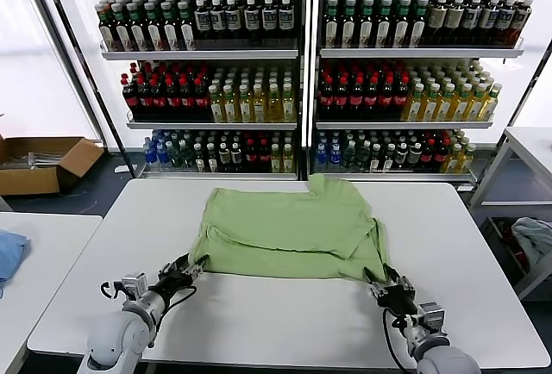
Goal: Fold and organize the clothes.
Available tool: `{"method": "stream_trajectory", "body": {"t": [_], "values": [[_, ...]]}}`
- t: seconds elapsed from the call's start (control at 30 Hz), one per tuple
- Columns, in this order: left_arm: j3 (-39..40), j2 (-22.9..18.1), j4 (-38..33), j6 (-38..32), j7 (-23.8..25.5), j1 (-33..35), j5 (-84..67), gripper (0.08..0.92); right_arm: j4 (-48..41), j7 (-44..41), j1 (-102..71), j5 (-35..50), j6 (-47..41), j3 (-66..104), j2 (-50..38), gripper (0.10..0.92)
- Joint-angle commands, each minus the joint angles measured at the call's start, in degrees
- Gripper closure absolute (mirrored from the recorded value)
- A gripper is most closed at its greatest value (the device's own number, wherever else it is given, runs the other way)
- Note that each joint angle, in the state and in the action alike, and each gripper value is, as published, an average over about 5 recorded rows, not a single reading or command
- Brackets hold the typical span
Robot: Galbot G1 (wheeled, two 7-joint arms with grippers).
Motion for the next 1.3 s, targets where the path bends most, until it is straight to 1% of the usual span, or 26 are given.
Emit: {"method": "stream_trajectory", "body": {"t": [0.03,0.13,0.23,0.3,0.37,0.47,0.6,0.73,0.87,0.97,1.03,1.1,1.2,1.27,1.3], "values": [[0.0,0.2,-0.3,0.3,0.7,1.9,1.1,0.571,0.7,0.6,-1.3,-0.5,-0.5,0.2,0.0,0.701],[-0.6,0.9,-1.9,0.4,1.4,4.2,1.4,0.658,1.9,0.6,-2.8,-0.3,-0.3,0.3,-0.6,0.788],[-1.5,1.8,-5.1,0.6,1.7,7.7,1.5,0.744,3.8,0.5,-5.5,-0.4,0.1,0.5,-1.2,0.864],[-2.3,1.9,-7.9,0.8,1.6,10.6,1.6,0.805,5.7,0.6,-7.8,-0.4,0.4,0.9,-1.4,0.888],[-3.4,1.7,-10.8,0.9,1.6,13.8,2.0,0.856,8.2,0.6,-10.5,-0.4,0.7,1.6,-1.5,0.892],[-5.5,1.0,-15.4,1.0,1.3,19.2,3.2,0.897,12.7,0.3,-15.9,-0.3,1.3,3.3,-1.5,0.892],[-9.4,-0.8,-21.3,0.5,1.2,28.5,5.0,0.903,18.5,0.0,-24.9,-1.4,2.8,5.0,-0.4,0.892],[-13.2,-2.7,-25.7,-0.9,0.8,38.3,7.2,0.903,21.9,-0.3,-31.7,-3.2,5.1,5.9,1.5,0.892],[-14.4,-3.7,-29.3,-1.9,-0.2,44.6,7.2,0.904,23.3,-0.4,-35.3,-4.6,6.1,5.7,3.3,0.892],[-14.2,-4.8,-31.2,-2.2,-1.5,46.1,7.3,0.903,23.6,0.1,-36.0,-5.5,6.2,5.3,3.9,0.889],[-14.0,-5.4,-32.1,-2.3,-2.3,46.2,7.3,0.903,23.9,0.6,-35.9,-5.2,5.9,5.1,3.8,0.866],[-14.4,-5.6,-32.9,-1.8,-2.8,45.5,7.1,0.898,24.3,0.9,-35.5,-4.4,5.4,5.1,3.7,0.818],[-16.0,-4.8,-33.9,-0.6,-3.4,43.6,5.8,0.847,24.8,1.2,-34.2,-3.1,5.0,5.6,3.1,0.74],[-17.5,-3.8,-34.0,0.2,-3.9,41.6,4.3,0.787,25.3,1.2,-32.7,-2.0,4.9,6.4,2.3,0.697],[-18.3,-3.1,-34.0,0.5,-4.1,40.4,3.5,0.761,25.5,1.1,-31.6,-1.0,4.8,7.0,1.7,0.662]]}}
